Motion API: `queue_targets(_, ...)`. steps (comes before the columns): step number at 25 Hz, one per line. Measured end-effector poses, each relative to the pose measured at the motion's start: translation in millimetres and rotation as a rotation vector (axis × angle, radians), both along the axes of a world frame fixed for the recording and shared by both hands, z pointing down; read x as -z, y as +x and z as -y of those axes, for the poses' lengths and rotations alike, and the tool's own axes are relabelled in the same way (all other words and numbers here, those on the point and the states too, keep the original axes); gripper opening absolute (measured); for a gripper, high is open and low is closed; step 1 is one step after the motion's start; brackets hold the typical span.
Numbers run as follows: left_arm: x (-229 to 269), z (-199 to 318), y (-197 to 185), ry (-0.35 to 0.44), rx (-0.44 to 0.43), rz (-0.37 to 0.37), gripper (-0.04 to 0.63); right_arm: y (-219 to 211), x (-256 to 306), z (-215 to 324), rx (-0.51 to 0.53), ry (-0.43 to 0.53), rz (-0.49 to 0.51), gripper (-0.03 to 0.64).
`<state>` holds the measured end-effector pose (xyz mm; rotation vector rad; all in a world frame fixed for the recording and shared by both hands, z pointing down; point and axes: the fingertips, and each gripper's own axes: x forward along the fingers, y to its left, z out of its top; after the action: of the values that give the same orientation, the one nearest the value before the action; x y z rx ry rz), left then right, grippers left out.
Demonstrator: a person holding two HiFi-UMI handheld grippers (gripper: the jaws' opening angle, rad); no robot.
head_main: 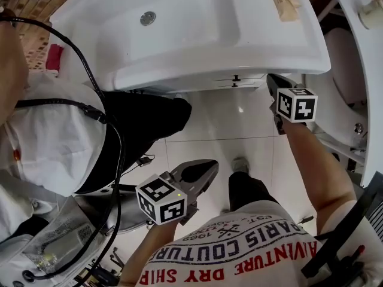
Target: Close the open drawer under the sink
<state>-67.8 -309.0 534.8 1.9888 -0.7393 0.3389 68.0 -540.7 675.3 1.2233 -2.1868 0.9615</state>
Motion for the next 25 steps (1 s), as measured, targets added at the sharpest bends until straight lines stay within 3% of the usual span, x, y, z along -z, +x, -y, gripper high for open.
queue_targets(8,7.2,-8.6,-3.0,0.006,0.008,0.004,-0.017,-2.0,1.4,5.4,-0.007,-0.043,0.033,0.009)
queue_targets(11,10.2,-15.7,1.5,0.016,0.002,-0.004,-0.017,-5.7,10.0,-11.6,0.035,-0.048,0.051,0.009)
queue_targets(14,14.8,-24.6,7.7,0.032,-0.011,-0.011,-0.017,-8.4,18.5,-57.8,0.097,-0.098,0.122,0.01)
queue_targets(19,20.8,-48.1,15.2,0.072,-0.03,-0.024,-0.017,-13.0,52.9,-169.8,0.169,-0.216,0.33,0.009)
queue_targets(25,37.2,-105.8,28.6,0.155,-0.067,-0.047,-0.017,-29.8,129.1,-308.0,0.318,-0.182,0.45,0.009)
